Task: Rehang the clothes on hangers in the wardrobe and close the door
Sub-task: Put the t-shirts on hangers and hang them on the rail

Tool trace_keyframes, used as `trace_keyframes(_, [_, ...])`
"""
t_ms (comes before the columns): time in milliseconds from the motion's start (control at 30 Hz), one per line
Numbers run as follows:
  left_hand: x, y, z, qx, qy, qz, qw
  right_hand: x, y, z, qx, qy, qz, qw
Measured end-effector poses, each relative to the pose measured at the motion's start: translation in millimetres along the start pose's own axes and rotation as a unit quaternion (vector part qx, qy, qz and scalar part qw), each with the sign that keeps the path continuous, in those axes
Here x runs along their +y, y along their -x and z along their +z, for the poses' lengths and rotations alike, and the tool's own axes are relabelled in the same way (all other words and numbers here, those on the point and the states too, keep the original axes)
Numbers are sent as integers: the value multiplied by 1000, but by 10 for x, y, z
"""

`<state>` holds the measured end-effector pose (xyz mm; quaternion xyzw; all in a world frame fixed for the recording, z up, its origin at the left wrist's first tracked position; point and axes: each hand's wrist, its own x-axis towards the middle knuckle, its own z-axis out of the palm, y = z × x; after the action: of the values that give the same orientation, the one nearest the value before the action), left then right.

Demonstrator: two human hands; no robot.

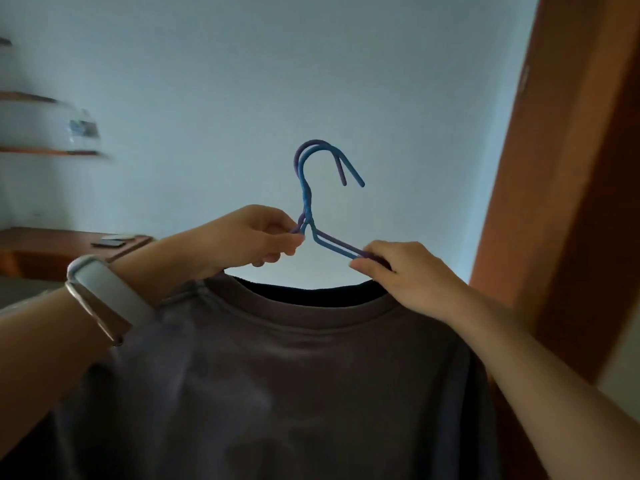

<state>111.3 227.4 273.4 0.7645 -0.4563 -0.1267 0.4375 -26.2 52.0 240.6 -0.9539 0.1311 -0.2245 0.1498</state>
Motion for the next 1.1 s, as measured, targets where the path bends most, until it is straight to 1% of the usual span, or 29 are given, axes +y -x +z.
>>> trace_keyframes(67, [-246, -232, -205, 20, -31, 3, 999, -25, -396, 281, 32, 17, -25, 999])
trace_keyframes(200, [-685, -717, -597, 62, -109, 12, 992, -25, -1229, 775, 138, 48, -111, 983])
trace_keyframes(300, [-943, -1072, -816, 89, -175, 18, 980, 28, -1807, 990, 173, 48, -154, 972])
trace_keyframes(567, [-1651, -2268, -1029, 131, -284, 43, 949, 536, -3208, 1426, 171, 15, -179, 969])
trace_keyframes(633, [-1831, -2616, -1051, 155, -301, 37, 940, 696, -3587, 1547, 158, -15, -177, 971])
trace_keyframes(733, [-2113, -3103, -1078, 201, -350, 22, 915, 929, -4171, 1770, 123, -69, -189, 972])
trace_keyframes(800, [-2260, -3392, -1117, 224, -375, -6, 900, 1080, -4554, 1907, 111, -109, -208, 966])
trace_keyframes(933, [-2494, -3741, -1312, 251, -414, -110, 868, 1276, -5366, 2085, 92, -173, -243, 950])
trace_keyframes(1033, [-2719, -3821, -1475, 307, -420, -161, 839, 1204, -5919, 2246, 62, -193, -291, 935])
trace_keyframes(1100, [-2886, -3833, -1549, 358, -422, -182, 813, 1052, -6227, 2429, 41, -204, -334, 919])
